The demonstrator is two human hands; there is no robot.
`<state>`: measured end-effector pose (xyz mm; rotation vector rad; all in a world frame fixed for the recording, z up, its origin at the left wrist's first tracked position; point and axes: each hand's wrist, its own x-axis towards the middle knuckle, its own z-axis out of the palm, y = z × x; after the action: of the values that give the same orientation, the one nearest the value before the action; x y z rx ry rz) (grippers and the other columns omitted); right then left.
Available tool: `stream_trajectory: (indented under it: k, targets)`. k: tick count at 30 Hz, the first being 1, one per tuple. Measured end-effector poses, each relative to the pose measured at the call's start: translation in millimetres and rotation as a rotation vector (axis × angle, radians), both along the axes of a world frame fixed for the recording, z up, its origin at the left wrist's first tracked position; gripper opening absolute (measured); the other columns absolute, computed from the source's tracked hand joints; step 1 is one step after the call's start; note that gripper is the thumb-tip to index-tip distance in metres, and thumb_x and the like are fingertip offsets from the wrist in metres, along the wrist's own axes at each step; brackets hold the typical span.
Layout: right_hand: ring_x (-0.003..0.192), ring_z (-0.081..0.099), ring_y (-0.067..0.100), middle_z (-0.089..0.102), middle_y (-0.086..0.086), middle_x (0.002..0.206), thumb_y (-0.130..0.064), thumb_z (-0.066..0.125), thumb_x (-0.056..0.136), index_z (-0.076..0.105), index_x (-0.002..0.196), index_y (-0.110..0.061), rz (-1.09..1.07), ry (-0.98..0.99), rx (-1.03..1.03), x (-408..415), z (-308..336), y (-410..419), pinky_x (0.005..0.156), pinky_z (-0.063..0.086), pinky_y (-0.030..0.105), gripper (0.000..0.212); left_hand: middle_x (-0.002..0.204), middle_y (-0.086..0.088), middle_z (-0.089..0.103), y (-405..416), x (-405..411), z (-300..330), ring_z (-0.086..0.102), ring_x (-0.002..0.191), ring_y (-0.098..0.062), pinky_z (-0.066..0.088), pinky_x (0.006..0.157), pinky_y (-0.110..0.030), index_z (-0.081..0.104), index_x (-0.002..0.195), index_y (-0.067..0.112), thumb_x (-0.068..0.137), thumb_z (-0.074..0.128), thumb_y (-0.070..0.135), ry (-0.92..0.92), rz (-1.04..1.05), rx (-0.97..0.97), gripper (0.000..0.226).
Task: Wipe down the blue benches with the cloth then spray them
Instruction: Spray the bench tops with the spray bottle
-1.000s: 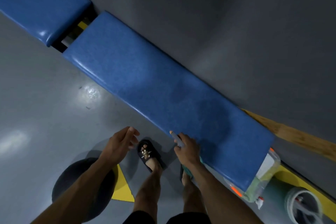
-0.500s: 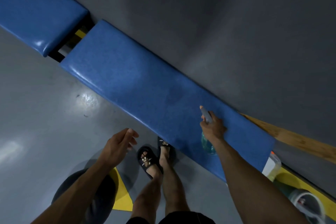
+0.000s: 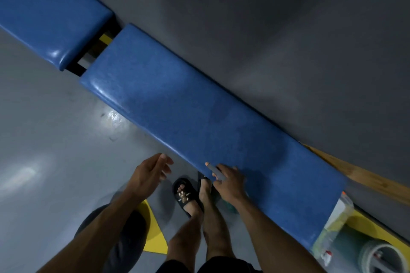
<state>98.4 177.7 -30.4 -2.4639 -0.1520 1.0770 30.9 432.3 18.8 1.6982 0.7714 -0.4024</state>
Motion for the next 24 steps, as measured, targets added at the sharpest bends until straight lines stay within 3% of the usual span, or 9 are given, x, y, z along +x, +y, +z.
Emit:
stream_trajectory:
  k: [5, 8, 10, 13, 17, 21, 24]
  targets:
    - [0.103, 0.055, 0.026, 0.059, -0.009, 0.101, -0.015, 0.061, 0.079, 0.058, 0.111, -0.025, -0.15, 0.051, -0.02, 44, 0, 3, 0.092, 0.046, 0.043, 0.033, 0.079, -0.002, 0.071, 5, 12, 4, 0.064, 0.064, -0.013, 0.052, 0.06, -0.028, 0.069, 0.087, 0.032, 0.082, 0.037, 0.072, 0.014, 0.02, -0.015, 0.051]
    - [0.094, 0.061, 0.02, 0.062, -0.014, 0.096, -0.018, 0.057, 0.075, 0.058, 0.114, -0.035, -0.34, 0.004, 0.087, 90, -2, -8, 0.087, 0.052, 0.047, 0.043, 0.079, 0.0, 0.071, 6, 22, 6, 0.064, 0.064, -0.012, 0.052, 0.061, -0.029, 0.069, 0.088, 0.026, 0.089, 0.037, 0.064, 0.023, 0.02, -0.005, 0.05]
    - [0.081, 0.061, 0.017, 0.062, -0.013, 0.09, -0.009, 0.059, 0.079, 0.061, 0.11, -0.03, -0.4, -0.051, 0.106, 120, -2, -15, 0.076, 0.051, 0.04, 0.037, 0.079, -0.001, 0.071, 7, 28, 7, 0.064, 0.064, -0.011, 0.053, 0.062, -0.03, 0.069, 0.091, 0.023, 0.093, 0.037, 0.057, 0.02, 0.009, 0.002, 0.047]
    - [0.077, 0.06, 0.027, 0.062, 0.005, 0.085, -0.02, 0.057, 0.078, 0.054, 0.088, -0.03, -0.419, -0.078, 0.034, 154, 2, -19, 0.074, 0.046, 0.039, 0.015, 0.079, 0.0, 0.071, 7, 37, 8, 0.064, 0.064, -0.011, 0.053, 0.062, -0.03, 0.069, 0.092, 0.022, 0.09, 0.037, 0.064, 0.019, 0.011, 0.003, 0.053]
    - [0.082, 0.057, 0.031, 0.06, -0.001, 0.077, -0.013, 0.058, 0.077, 0.051, 0.079, -0.028, -0.366, -0.088, -0.014, 160, 0, -17, 0.079, 0.048, 0.042, 0.016, 0.079, 0.001, 0.071, 10, 49, 11, 0.064, 0.064, -0.01, 0.053, 0.061, -0.028, 0.069, 0.088, 0.027, 0.08, 0.035, 0.075, 0.021, 0.015, 0.006, 0.059]
    - [0.085, 0.06, 0.021, 0.066, -0.008, 0.098, -0.022, 0.052, 0.071, 0.059, 0.107, -0.031, -0.147, 0.027, 0.027, 131, -7, -5, 0.077, 0.051, 0.038, 0.037, 0.08, 0.003, 0.071, 12, 54, 17, 0.064, 0.064, -0.008, 0.052, 0.06, -0.026, 0.067, 0.087, 0.038, 0.098, 0.035, 0.06, 0.021, 0.03, 0.039, 0.04]
    - [0.089, 0.053, 0.025, 0.065, -0.011, 0.103, -0.027, 0.044, 0.065, 0.058, 0.113, -0.03, 0.124, 0.02, 0.018, 96, -8, 19, 0.082, 0.049, 0.044, 0.05, 0.081, 0.002, 0.072, 17, 50, 19, 0.065, 0.066, -0.01, 0.053, 0.061, -0.027, 0.068, 0.088, 0.034, 0.092, 0.035, 0.066, 0.029, 0.055, 0.054, 0.047]
